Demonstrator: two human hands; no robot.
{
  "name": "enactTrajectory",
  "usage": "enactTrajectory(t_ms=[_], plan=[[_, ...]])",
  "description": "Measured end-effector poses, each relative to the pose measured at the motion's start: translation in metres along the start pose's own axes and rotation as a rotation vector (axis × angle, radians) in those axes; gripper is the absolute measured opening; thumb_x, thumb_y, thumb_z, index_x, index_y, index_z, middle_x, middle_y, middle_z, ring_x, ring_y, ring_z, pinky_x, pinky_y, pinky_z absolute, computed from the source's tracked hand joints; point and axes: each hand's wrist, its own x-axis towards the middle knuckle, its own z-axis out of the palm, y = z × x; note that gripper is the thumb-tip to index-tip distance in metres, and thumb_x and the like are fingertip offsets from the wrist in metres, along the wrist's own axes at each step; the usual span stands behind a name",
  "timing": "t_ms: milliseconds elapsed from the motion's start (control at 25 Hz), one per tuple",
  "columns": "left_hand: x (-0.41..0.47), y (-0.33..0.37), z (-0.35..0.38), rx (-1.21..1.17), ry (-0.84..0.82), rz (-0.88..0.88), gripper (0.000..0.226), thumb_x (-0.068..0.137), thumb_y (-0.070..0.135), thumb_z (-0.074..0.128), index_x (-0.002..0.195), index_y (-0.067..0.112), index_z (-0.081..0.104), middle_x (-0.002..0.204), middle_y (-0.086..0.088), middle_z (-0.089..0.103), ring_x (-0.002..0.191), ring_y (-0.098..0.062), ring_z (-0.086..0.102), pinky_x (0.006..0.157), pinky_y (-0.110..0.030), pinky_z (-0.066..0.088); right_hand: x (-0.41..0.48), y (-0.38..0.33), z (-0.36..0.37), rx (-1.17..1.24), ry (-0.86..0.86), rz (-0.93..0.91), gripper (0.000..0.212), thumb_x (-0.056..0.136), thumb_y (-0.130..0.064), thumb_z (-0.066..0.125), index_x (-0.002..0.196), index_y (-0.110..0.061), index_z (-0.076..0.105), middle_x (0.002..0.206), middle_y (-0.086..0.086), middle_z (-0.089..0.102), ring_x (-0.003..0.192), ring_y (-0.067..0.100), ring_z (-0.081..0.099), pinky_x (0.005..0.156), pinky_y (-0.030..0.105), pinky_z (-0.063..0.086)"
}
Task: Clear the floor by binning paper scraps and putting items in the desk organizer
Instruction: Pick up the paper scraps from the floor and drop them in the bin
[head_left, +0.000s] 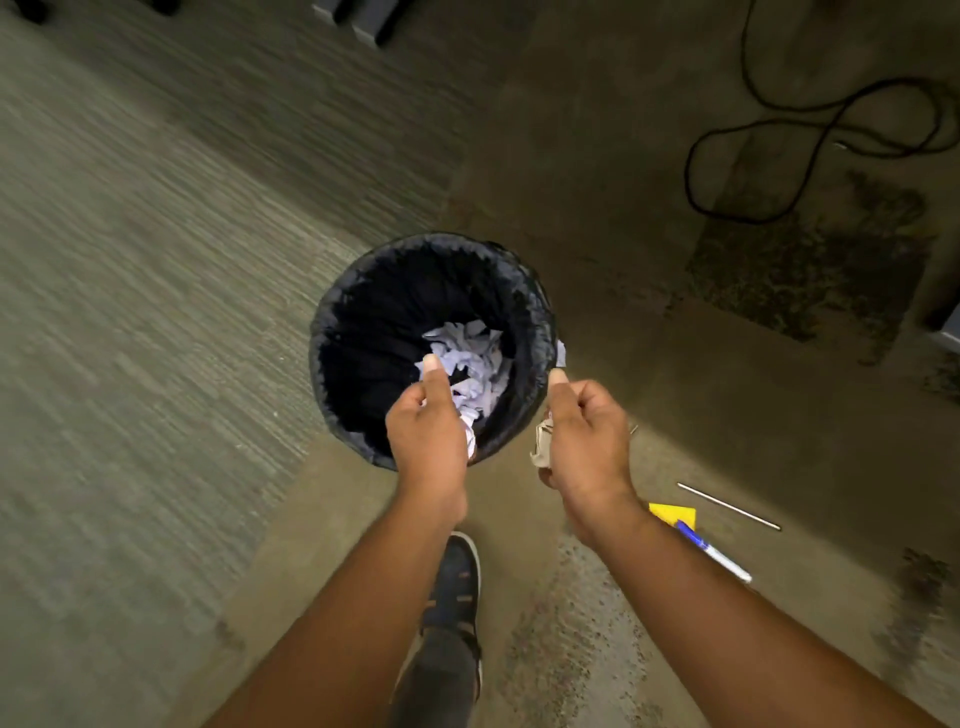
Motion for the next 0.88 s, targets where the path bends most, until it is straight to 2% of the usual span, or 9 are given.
enactTrajectory(t_ms=[120, 240, 320, 440, 520, 600, 720, 800, 880], plan=[[0.042, 0.011, -0.013, 0.050, 0.044, -0.115, 0.057, 0.092, 0.064, 0.056, 0.073, 0.010, 0.060, 0.073, -0.005, 0.064, 0.066, -0.024, 0.060, 0.060, -0.034, 0.047, 0.006, -0.003, 0.042, -0.010, -0.031, 0.082, 0.029, 0.097, -0.043, 0.065, 0.083, -0.019, 0.056, 0.061, 0.001, 0.064, 0.052, 0.021, 0.062, 0.042, 0.028, 0.046], [0.071, 0.010, -0.020, 0.028, 0.017, -0.203, 0.044, 0.099, 0.054, 0.053, 0.082, 0.016, 0.067, 0.091, -0.010, 0.071, 0.086, -0.032, 0.065, 0.074, -0.040, 0.050, 0.010, -0.001, 0.063, -0.015, -0.042, 0.138, 0.018, 0.096, -0.036, 0.069, 0.104, -0.021, 0.063, 0.091, 0.003, 0.073, 0.078, 0.021, 0.075, 0.052, 0.032, 0.060], [0.081, 0.006, -0.025, 0.049, -0.013, -0.218, 0.045, 0.100, 0.054, 0.050, 0.092, 0.014, 0.069, 0.101, -0.013, 0.075, 0.094, -0.033, 0.066, 0.086, -0.043, 0.051, 0.012, -0.001, 0.066, -0.048, -0.049, 0.139, 0.024, 0.096, -0.038, 0.068, 0.116, -0.026, 0.062, 0.108, 0.001, 0.071, 0.092, 0.018, 0.074, 0.062, 0.034, 0.065], [0.083, 0.002, -0.032, 0.076, -0.050, -0.226, 0.045, 0.101, 0.057, 0.045, 0.097, 0.021, 0.071, 0.108, -0.005, 0.075, 0.106, -0.021, 0.068, 0.104, -0.045, 0.047, 0.011, 0.000, 0.063, -0.022, -0.079, 0.159, 0.043, 0.099, -0.040, 0.063, 0.139, -0.028, 0.053, 0.124, -0.007, 0.066, 0.102, 0.009, 0.069, 0.078, 0.036, 0.065], [0.077, 0.003, -0.033, 0.037, -0.061, -0.232, 0.044, 0.103, 0.057, 0.044, 0.100, 0.022, 0.071, 0.111, -0.004, 0.075, 0.111, -0.020, 0.066, 0.108, -0.044, 0.044, 0.011, -0.001, 0.057, 0.024, -0.101, 0.171, 0.051, 0.101, -0.037, 0.061, 0.149, -0.026, 0.047, 0.131, -0.009, 0.061, 0.109, 0.008, 0.065, 0.088, 0.038, 0.063], [0.068, 0.005, -0.031, -0.001, -0.065, -0.221, 0.045, 0.104, 0.056, 0.043, 0.107, 0.021, 0.070, 0.113, -0.005, 0.074, 0.117, -0.023, 0.065, 0.113, -0.045, 0.043, 0.011, -0.003, 0.051, 0.060, -0.113, 0.156, 0.051, 0.102, -0.035, 0.060, 0.150, -0.025, 0.046, 0.129, -0.012, 0.059, 0.114, 0.010, 0.064, 0.093, 0.042, 0.063], [0.044, 0.011, -0.016, -0.011, -0.060, -0.118, 0.038, 0.105, 0.052, 0.045, 0.104, 0.023, 0.071, 0.114, -0.004, 0.075, 0.114, -0.020, 0.069, 0.112, -0.045, 0.049, 0.013, -0.009, 0.035, 0.147, -0.107, 0.122, 0.042, 0.103, -0.031, 0.060, 0.144, -0.023, 0.053, 0.121, -0.012, 0.062, 0.114, 0.015, 0.068, 0.089, 0.043, 0.064], [0.025, 0.014, 0.000, 0.010, -0.061, 0.042, 0.032, 0.105, 0.046, 0.050, 0.097, 0.024, 0.072, 0.105, -0.001, 0.078, 0.106, -0.016, 0.073, 0.101, -0.041, 0.057, 0.016, -0.012, 0.020, 0.208, -0.079, 0.088, 0.035, 0.104, -0.028, 0.059, 0.137, -0.019, 0.058, 0.123, -0.005, 0.064, 0.113, 0.019, 0.071, 0.084, 0.043, 0.066], [0.006, 0.011, 0.022, 0.015, -0.094, 0.200, 0.027, 0.104, 0.036, 0.055, 0.093, 0.018, 0.072, 0.089, 0.002, 0.079, 0.091, -0.015, 0.076, 0.082, -0.034, 0.061, 0.021, -0.012, -0.004, 0.239, -0.040, 0.063, 0.027, 0.104, -0.024, 0.058, 0.130, -0.017, 0.061, 0.123, 0.002, 0.066, 0.111, 0.025, 0.073, 0.078, 0.042, 0.066]])
